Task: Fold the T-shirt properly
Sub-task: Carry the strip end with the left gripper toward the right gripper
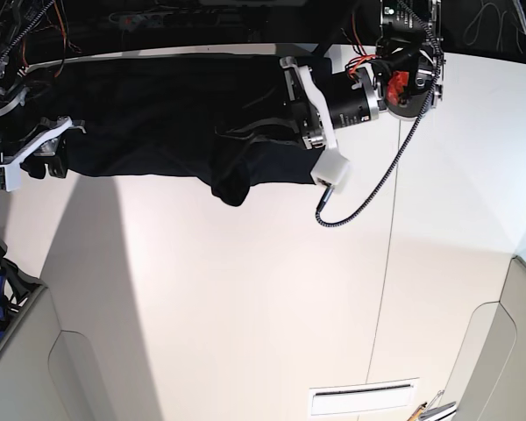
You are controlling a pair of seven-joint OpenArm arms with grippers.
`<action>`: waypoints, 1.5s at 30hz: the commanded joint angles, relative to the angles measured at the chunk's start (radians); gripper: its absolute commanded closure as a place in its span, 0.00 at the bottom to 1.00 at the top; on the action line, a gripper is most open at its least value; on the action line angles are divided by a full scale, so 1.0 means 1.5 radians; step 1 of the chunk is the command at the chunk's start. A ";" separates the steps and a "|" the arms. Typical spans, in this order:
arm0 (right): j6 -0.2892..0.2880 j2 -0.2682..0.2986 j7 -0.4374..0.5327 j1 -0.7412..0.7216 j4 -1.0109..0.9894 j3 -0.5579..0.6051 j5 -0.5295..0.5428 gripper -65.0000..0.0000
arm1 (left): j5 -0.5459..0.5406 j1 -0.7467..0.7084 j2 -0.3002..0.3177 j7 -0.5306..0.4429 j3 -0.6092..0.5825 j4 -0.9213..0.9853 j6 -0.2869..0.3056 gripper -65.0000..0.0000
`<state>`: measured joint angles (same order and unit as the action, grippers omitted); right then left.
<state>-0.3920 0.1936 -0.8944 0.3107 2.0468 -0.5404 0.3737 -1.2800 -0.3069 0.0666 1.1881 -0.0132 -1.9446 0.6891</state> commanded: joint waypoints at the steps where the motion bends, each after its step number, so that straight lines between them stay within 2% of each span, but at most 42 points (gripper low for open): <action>1: 0.002 0.007 0.015 -0.002 0.012 -0.004 0.008 0.66 | -0.015 0.003 -0.002 -0.017 -0.001 -0.011 0.006 1.00; 9: 0.002 0.007 0.015 -0.002 0.012 -0.004 0.008 0.66 | -0.007 0.003 -0.002 -0.017 -0.001 0.004 0.006 1.00; 15: 0.002 0.007 0.015 -0.002 0.012 -0.004 0.012 0.66 | 0.049 0.008 -0.002 -0.046 -0.001 0.039 0.006 1.00; 19: 0.002 0.007 0.015 -0.002 0.012 -0.004 0.037 0.66 | 0.049 0.010 -0.002 -0.049 -0.001 0.043 0.006 1.00; 30: 0.002 0.007 0.015 -0.002 0.012 -0.004 0.038 0.66 | 0.059 0.027 -0.004 -0.055 -0.002 0.076 0.006 1.00; 38: 0.002 0.007 0.015 -0.002 0.012 -0.004 0.038 0.66 | 0.060 0.027 -0.004 -0.075 -0.058 0.080 0.006 1.00; 39: 0.002 0.007 0.015 -0.002 0.012 -0.004 0.038 0.66 | 0.060 0.027 -0.004 -0.075 -0.065 0.080 0.006 0.97; 42: 0.002 0.007 0.015 -0.002 0.012 -0.004 0.038 0.66 | 0.060 0.027 -0.004 -0.077 -0.085 0.080 0.006 0.63; 43: 0.002 0.007 0.015 -0.002 0.012 -0.004 0.038 0.66 | 0.060 0.027 -0.004 -0.080 -0.090 0.080 0.006 0.57; 45: 0.002 0.007 0.015 -0.002 0.012 -0.004 0.038 0.66 | 0.064 0.027 -0.004 -0.093 -0.095 0.080 0.006 0.53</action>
<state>-0.3916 0.1936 -0.8944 0.3107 2.0468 -0.5404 0.4217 -1.1595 -0.2714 0.0658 1.0653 -0.1524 -1.8099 0.6891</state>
